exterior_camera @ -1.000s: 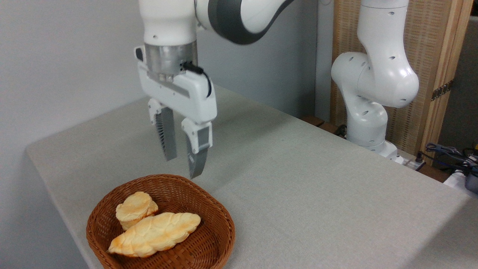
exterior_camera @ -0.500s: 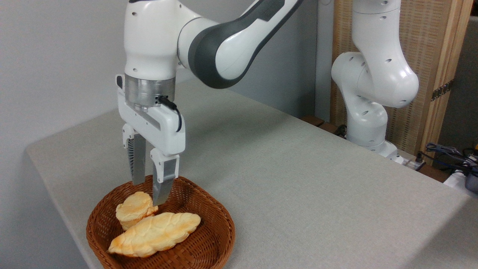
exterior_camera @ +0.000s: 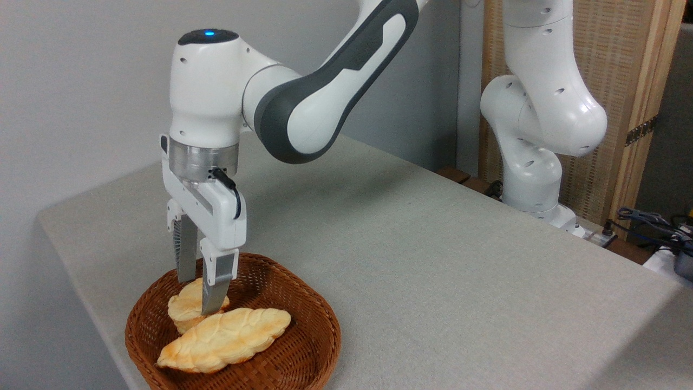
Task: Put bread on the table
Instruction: 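Lower the open gripper onto the small round roll in the basket, then close the gripper around the small round roll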
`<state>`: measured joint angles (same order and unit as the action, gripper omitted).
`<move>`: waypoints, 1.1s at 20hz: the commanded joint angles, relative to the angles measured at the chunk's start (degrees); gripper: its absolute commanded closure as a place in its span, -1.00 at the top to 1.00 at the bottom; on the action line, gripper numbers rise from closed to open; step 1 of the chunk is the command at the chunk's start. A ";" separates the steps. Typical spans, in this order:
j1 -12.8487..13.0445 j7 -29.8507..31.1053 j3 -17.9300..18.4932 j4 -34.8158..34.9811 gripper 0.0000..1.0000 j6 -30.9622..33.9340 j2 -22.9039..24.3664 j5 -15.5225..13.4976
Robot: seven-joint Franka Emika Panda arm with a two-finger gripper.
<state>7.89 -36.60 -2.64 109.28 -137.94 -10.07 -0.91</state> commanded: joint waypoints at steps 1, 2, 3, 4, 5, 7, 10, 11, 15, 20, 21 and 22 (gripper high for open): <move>0.11 0.39 0.01 -1.09 1.00 -0.67 -1.18 -0.50; 0.11 0.31 0.01 -1.00 0.97 -0.67 -1.18 -0.15; 0.11 0.22 0.01 -1.00 0.83 -0.67 -1.18 0.03; 0.11 -0.39 0.01 -1.00 0.71 -0.67 -1.18 0.03; 0.11 -1.35 0.01 -1.00 0.52 -0.58 -1.18 0.03; 0.11 -2.42 0.09 -1.00 0.23 -0.58 -1.18 -0.06; 0.11 -2.42 0.09 -1.00 0.23 -0.49 -1.27 -0.06; 0.02 -2.42 0.09 -1.00 0.23 -0.49 -1.27 -0.06; 0.02 -2.42 0.09 -0.91 0.23 -0.32 -1.18 -0.06; -0.15 -2.07 0.09 -1.00 0.25 0.12 0.30 -0.23; -0.15 -1.98 0.18 -0.91 0.25 0.21 0.75 -0.41; -0.15 -1.81 0.18 -0.91 0.25 0.39 1.27 -0.58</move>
<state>7.80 -38.16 -2.64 108.72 -138.07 -10.46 -0.90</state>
